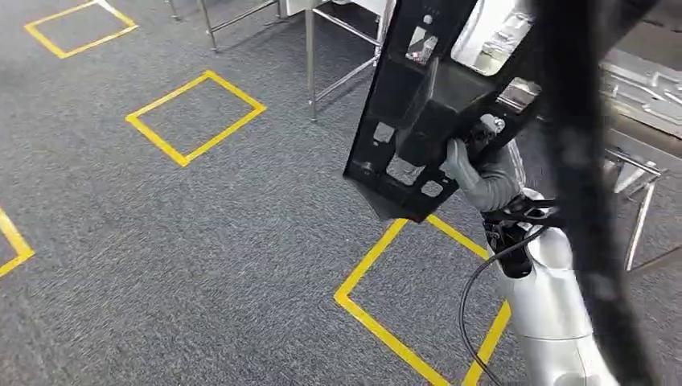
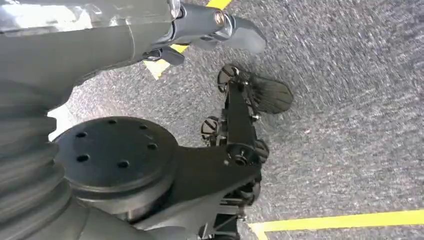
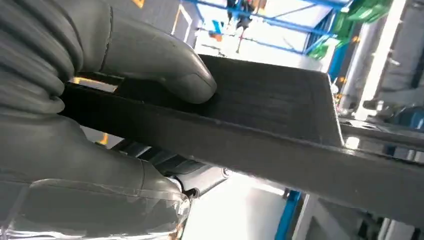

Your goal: Take the parts from the cabinet and place them on the table.

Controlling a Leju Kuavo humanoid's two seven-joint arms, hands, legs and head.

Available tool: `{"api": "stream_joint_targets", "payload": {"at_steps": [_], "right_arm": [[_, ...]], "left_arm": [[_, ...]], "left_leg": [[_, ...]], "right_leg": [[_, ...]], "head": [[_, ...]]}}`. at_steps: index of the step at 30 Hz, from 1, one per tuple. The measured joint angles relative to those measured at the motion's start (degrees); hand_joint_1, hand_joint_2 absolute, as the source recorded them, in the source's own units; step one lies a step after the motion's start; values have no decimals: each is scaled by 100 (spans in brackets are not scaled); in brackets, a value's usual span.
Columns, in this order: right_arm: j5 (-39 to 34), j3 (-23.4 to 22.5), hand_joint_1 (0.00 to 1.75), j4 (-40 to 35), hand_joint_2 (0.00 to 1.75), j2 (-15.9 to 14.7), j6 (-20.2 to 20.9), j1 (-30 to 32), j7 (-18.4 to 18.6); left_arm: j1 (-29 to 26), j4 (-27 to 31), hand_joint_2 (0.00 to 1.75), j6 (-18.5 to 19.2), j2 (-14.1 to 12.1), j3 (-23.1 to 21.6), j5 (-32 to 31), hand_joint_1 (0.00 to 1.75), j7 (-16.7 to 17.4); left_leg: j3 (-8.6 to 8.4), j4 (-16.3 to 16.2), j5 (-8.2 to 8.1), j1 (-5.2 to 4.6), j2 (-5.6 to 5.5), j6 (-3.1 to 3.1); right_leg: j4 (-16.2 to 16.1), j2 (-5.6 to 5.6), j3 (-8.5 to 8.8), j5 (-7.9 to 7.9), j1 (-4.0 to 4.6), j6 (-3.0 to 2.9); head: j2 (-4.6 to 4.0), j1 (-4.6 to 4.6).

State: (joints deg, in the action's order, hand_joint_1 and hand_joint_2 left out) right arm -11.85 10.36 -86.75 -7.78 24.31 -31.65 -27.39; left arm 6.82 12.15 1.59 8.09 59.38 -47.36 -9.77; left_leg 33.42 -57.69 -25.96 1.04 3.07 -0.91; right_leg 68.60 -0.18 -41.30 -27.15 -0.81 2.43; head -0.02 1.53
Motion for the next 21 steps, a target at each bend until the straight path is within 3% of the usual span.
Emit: {"api": "stream_joint_targets", "payload": {"at_steps": [1, 2, 3, 7, 8, 9, 10, 11, 12, 13, 14, 16, 17, 18, 19, 21], "right_arm": [[2, -5, 175, 0, 175, 0, 4, -6, -2], [7, -9, 175, -2, 175, 0, 6, -15, -4], [7, -13, 175, 0, 175, 0, 11, -26, -13], [20, -31, 175, -8, 175, -24, 35, -32, -31], [18, -26, 175, -22, 175, -20, 39, -24, -41], [17, -26, 175, -24, 175, -24, 50, -55, -48], [15, -26, 175, -17, 175, -24, 57, -61, -48], [13, -24, 175, -17, 175, -15, 61, -54, -48], [15, -22, 175, -11, 175, -13, 76, -45, -46], [15, -20, 175, -9, 175, -13, 83, -39, -46], [15, -18, 175, -9, 175, -15, 85, -39, -46], [13, -13, 175, -11, 175, -15, 90, -41, -46], [13, -13, 175, -11, 175, -15, 90, -41, -48], [13, -13, 175, -9, 175, -15, 90, -44, -48], [11, -11, 175, -7, 175, -15, 90, -40, -48], [11, -11, 175, -7, 175, -17, 92, -23, -50]], "left_arm": [[4, 0, 175, 15, 0, -11, 0, 0, -7], [7, 0, 175, 26, 0, -22, -2, 0, -13], [17, 0, 175, 33, 0, -26, -9, 0, -20], [49, 0, 175, 44, -2, -59, -57, 0, -29], [57, 0, 175, 33, -9, -70, -61, 0, -33], [56, 0, 175, 31, -11, -70, -68, 0, -40], [53, 0, 175, 31, -11, -72, -77, 0, -39], [40, 0, 175, 29, -11, -74, -81, 0, -29], [18, 0, 175, 29, -11, -76, -92, 0, -29], [3, 0, 175, 24, -11, -76, -96, 0, -26], [-1, 0, 175, 11, -11, -76, -96, 0, -26], [3, 0, 175, -6, -11, -76, -68, 0, -26], [1, 0, 175, -35, -11, -76, -50, 0, -26], [-3, 0, 175, -52, -11, -76, -37, 0, -26], [-3, 0, 175, -54, -11, -74, -13, 0, -29], [-1, 0, 175, -55, -2, -74, 2, 0, -37]], "left_leg": [[-38, 0, -24, 0, 58, 16], [-77, 3, -48, -11, 98, 42], [-95, -4, -74, -53, 155, 86], [-212, 52, -143, -65, 413, 218], [-199, -41, -208, -16, 225, 241], [-70, -337, -395, -17, -35, 238], [158, -813, -636, -9, -181, 243], [426, -1334, -859, -10, -250, 256], [637, -1716, -957, -10, -266, 265], [747, -1862, -933, -10, -268, 264], [723, -1711, -754, -10, -270, 253], [340, -744, -143, -9, -353, 209], [139, -223, 103, -7, -563, 177], [81, -95, 3, 11, -760, 144], [54, -66, 15, 7, -692, 151], [52, -65, 15, -34, -609, 102]], "right_leg": [[-563, -116, 296, 257, 13, -23], [-1047, -370, 558, 402, 41, -60], [-1123, -503, 581, 331, 116, -121], [-1179, -188, 592, 341, 116, -244], [-1230, -129, 657, 368, 69, -271], [-1237, -75, 673, 367, 49, -313], [-1235, -7, 676, 358, 48, -332], [-1233, 67, 676, 350, 57, -344], [-1226, 156, 677, 347, 66, -349], [-1213, 243, 678, 343, 71, -352], [-1195, 332, 683, 334, 73, -347], [-1146, 498, 703, 293, 71, -319], [-1117, 558, 704, 267, 65, -302], [-1095, 613, 676, 250, 91, -272], [-1081, 680, 647, 259, 59, -237], [-1104, 771, 628, 276, 7, -166]], "head": [[-2, 2], [0, 2], [-2, 2], [0, -4], [-2, -17], [0, -17], [-2, -31], [0, -50], [-2, -48], [0, -48], [-2, -50], [-2, -50], [-2, -52], [-2, -44], [0, -59], [0, -55]]}}
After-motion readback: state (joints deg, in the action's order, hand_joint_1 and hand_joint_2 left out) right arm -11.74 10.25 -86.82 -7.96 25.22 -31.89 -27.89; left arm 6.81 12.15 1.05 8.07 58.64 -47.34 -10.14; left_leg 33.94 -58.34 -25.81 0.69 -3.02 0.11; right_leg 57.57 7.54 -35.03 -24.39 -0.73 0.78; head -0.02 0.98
